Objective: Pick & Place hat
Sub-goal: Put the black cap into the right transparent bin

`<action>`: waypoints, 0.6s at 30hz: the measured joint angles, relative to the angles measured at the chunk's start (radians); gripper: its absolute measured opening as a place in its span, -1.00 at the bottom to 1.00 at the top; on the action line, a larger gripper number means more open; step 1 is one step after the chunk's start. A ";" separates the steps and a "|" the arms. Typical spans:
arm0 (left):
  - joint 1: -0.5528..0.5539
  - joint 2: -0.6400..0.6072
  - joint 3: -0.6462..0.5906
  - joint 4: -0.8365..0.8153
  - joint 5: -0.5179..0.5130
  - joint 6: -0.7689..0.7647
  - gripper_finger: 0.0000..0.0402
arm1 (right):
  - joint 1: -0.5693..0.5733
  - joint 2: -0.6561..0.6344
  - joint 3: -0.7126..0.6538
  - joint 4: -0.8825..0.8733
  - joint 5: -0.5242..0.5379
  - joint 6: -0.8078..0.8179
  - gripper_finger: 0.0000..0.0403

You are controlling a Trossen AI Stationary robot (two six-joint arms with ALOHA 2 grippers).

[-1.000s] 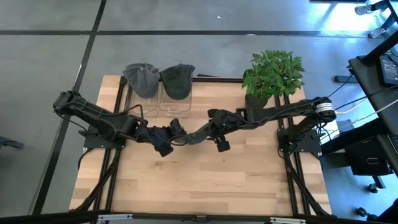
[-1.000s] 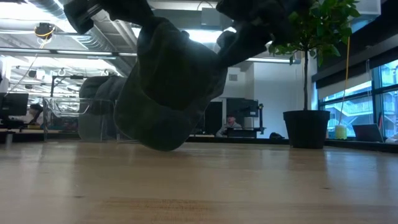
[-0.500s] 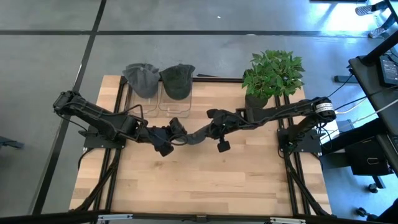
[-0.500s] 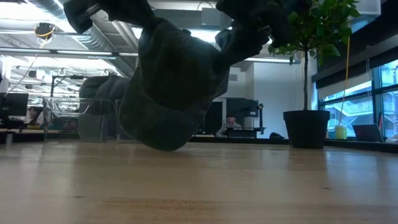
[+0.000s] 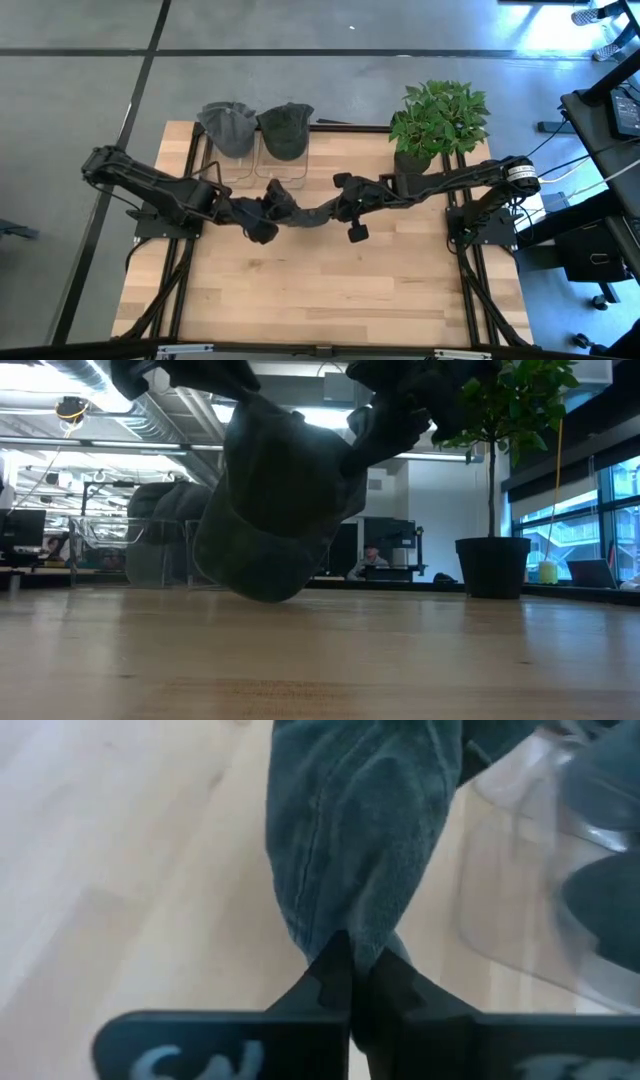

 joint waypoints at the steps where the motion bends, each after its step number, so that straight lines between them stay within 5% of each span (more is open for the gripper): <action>1: 0.005 -0.005 0.000 0.000 0.000 -0.007 -0.48 | 0.000 0.000 0.000 0.004 0.020 0.000 -0.97; 8: 0.038 -0.011 0.000 -0.001 0.001 -0.198 -0.28 | 0.000 0.000 0.000 0.030 0.228 -0.010 -0.96; 14: 0.067 -0.018 0.010 0.021 0.000 -0.505 -0.25 | 0.001 -0.001 0.000 0.058 0.274 -0.035 -0.95; 18: 0.128 -0.018 0.039 -0.010 0.133 -0.567 -0.27 | 0.013 -0.001 0.000 0.087 0.271 -0.063 -0.95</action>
